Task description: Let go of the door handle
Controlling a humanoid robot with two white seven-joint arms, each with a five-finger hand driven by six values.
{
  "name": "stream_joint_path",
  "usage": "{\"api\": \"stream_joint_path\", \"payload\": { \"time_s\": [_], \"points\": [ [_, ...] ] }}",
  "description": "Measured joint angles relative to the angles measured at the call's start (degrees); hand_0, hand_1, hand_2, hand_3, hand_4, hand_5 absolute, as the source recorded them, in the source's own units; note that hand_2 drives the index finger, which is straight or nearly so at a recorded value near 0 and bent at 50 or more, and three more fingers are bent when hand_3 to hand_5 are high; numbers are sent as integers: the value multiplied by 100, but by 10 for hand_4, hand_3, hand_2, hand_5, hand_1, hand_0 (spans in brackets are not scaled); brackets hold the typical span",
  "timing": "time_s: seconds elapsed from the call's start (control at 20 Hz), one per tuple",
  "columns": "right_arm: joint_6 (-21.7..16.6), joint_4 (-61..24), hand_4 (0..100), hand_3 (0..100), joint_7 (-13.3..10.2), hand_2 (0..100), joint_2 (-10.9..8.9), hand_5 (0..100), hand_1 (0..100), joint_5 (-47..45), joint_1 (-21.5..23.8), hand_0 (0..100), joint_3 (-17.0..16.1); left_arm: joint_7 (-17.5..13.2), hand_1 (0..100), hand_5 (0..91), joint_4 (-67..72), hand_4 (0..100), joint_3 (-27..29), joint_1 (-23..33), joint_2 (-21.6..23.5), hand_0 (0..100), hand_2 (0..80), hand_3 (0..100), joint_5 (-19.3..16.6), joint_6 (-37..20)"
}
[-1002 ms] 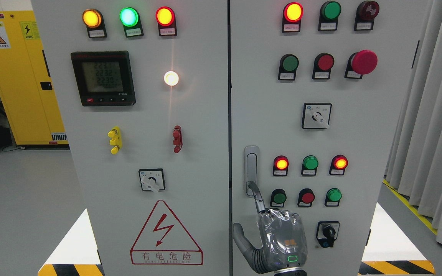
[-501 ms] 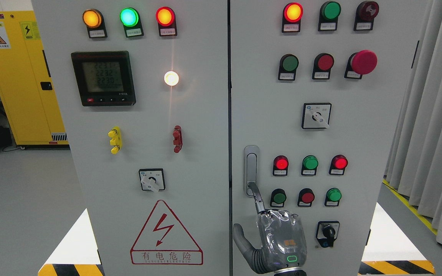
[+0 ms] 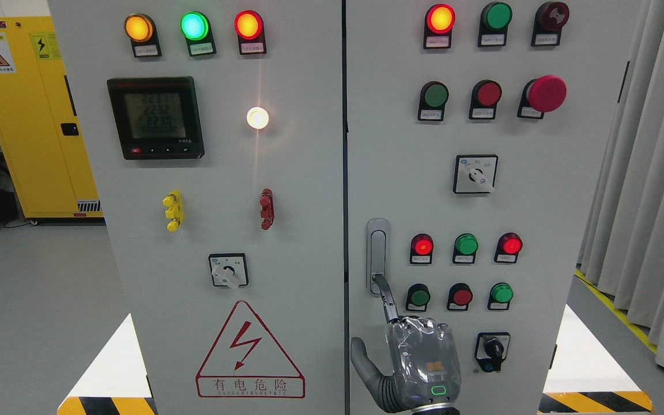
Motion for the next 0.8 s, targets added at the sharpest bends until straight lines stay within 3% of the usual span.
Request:
{"api": "stream_joint_path", "payload": {
  "time_s": [0.8],
  "points": [
    [5, 11, 1000, 1000, 92, 0, 6, 1000, 385, -2, 16, 503, 14, 0, 556, 0, 0, 0, 0, 0, 0, 120, 0, 0, 0, 0]
  ]
}}
